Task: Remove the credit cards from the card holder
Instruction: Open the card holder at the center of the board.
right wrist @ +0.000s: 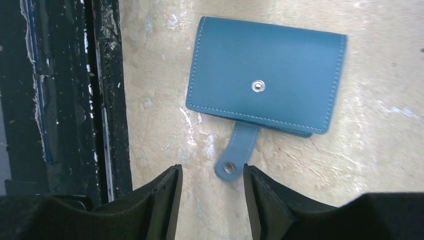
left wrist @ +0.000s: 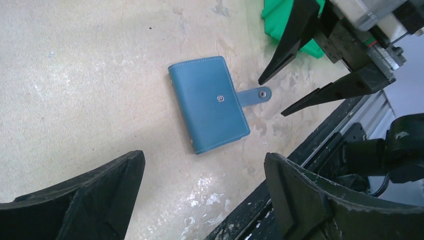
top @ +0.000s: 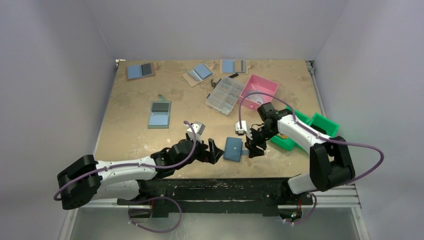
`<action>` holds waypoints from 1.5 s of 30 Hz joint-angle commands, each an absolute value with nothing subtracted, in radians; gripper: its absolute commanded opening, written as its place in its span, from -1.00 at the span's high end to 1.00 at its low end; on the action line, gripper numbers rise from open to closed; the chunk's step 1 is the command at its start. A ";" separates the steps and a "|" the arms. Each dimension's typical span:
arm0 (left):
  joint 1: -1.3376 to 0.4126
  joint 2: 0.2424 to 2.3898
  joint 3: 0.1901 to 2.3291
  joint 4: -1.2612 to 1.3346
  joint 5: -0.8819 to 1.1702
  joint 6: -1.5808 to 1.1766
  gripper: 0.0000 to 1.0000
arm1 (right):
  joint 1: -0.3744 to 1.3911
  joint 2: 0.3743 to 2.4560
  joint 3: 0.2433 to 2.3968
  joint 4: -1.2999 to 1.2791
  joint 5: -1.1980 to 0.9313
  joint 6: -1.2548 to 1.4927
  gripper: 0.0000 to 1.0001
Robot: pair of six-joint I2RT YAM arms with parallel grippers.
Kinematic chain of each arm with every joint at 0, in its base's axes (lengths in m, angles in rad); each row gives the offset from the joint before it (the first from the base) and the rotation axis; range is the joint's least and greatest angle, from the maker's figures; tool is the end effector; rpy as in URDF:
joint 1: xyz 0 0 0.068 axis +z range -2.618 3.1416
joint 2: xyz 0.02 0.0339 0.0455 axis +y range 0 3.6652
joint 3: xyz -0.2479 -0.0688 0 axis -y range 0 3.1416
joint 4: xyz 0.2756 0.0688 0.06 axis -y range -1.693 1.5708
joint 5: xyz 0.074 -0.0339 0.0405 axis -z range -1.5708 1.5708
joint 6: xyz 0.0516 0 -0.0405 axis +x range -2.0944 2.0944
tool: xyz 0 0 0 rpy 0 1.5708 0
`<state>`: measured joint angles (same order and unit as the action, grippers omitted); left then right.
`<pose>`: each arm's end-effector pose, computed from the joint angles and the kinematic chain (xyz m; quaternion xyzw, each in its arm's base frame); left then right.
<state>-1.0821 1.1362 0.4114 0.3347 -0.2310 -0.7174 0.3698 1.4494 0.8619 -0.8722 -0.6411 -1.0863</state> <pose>0.1403 -0.2387 0.1533 0.0866 0.8232 -0.3735 0.4188 0.2363 0.1247 0.1421 -0.6436 0.6957 0.2762 0.1597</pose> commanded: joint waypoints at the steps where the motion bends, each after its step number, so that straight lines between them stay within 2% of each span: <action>1: -1.082 1.119 0.425 0.393 -0.260 -0.779 -0.98 | 0.316 1.398 0.921 -0.951 -0.758 -1.110 -0.12; 7: -1.083 1.157 0.540 0.224 -0.270 -0.777 -0.94 | 0.279 1.351 0.918 -0.871 -0.736 -1.012 -0.14; 12: -1.106 1.270 0.664 0.060 -0.299 -0.769 -0.69 | 0.245 1.334 0.922 -0.839 -0.735 -0.970 -0.12; 15: -1.175 1.355 0.773 -0.085 -0.403 -0.760 -0.66 | 0.212 1.313 0.922 -0.810 -0.728 -0.932 -0.11; 20: -1.278 1.550 1.041 -0.385 -0.611 -0.809 -0.66 | 0.148 1.286 0.902 -0.703 -0.649 -0.821 -0.13; 28: -1.365 1.938 1.449 -0.786 -0.717 -0.859 -0.57 | 0.086 1.280 0.887 -0.632 -0.584 -0.749 -0.14; 33: -1.382 2.061 1.572 -0.845 -0.726 -0.831 -0.53 | 0.077 1.275 0.887 -0.632 -0.589 -0.749 -0.15; 45: -1.377 2.097 1.614 -0.810 -0.773 -0.805 -0.45 | 0.066 1.284 0.889 -0.647 -0.604 -0.762 -0.15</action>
